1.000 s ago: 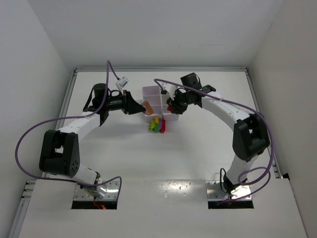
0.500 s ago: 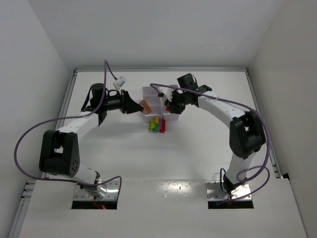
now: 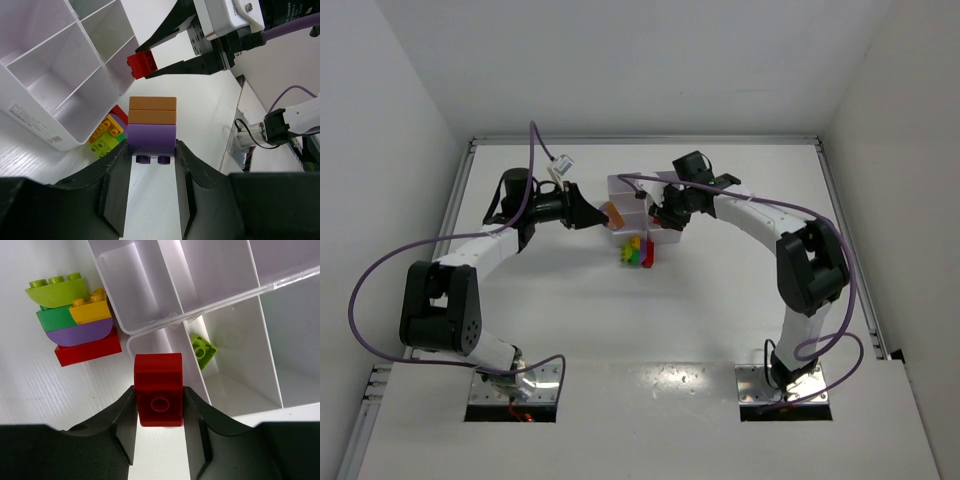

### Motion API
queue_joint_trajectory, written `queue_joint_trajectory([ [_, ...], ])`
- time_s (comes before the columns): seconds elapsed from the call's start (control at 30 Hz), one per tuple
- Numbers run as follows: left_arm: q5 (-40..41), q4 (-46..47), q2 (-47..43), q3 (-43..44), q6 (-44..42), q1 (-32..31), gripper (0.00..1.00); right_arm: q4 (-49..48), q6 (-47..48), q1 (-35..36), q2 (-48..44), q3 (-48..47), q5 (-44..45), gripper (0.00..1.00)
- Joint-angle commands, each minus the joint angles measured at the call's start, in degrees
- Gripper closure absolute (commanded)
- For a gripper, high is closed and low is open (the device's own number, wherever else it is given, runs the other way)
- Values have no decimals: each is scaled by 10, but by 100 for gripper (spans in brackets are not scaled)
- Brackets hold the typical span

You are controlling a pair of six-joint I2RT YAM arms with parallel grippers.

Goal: Sort the legos into containers by color

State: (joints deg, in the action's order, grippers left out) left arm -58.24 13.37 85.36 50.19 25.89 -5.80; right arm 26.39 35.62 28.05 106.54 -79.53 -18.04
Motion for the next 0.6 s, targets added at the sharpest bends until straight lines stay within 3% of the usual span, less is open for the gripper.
queue_joint_trajectory([
  [0.0, -10, 16, -1, 24, -12, 8, 95, -22, 15, 8, -1, -14, 3, 61],
  [0.2, -10, 16, 4, 24, -12, 8, 95, -40, 15, 8, -1, 2, 13, 45],
  [0.37, -10, 21, 4, 24, -12, 8, 95, -46, 8, 8, -16, 2, 13, 42],
  [0.47, -23, 27, 4, 24, -12, 8, 95, -51, -41, -7, -53, -4, -32, 42],
  [0.57, -63, 83, 9, 9, 22, 8, 95, -20, -138, -41, -74, -42, -197, 42],
])
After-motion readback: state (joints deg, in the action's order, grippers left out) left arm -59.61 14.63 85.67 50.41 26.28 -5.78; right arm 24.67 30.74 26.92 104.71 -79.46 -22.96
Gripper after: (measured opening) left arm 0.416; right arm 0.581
